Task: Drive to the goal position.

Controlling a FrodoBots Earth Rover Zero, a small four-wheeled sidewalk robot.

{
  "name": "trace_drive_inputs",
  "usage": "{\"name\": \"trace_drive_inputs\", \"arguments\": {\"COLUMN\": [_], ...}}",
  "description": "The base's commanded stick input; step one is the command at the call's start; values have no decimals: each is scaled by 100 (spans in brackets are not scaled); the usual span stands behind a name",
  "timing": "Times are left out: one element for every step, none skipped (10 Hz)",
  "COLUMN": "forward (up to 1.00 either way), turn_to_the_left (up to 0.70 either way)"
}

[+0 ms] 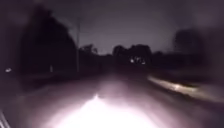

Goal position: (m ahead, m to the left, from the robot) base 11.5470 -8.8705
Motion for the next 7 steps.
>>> {"name": "trace_drive_inputs", "arguments": {"forward": [70,70,70,70,70,70,70], "turn_to_the_left": [0,0,0,0,0,0,0]}}
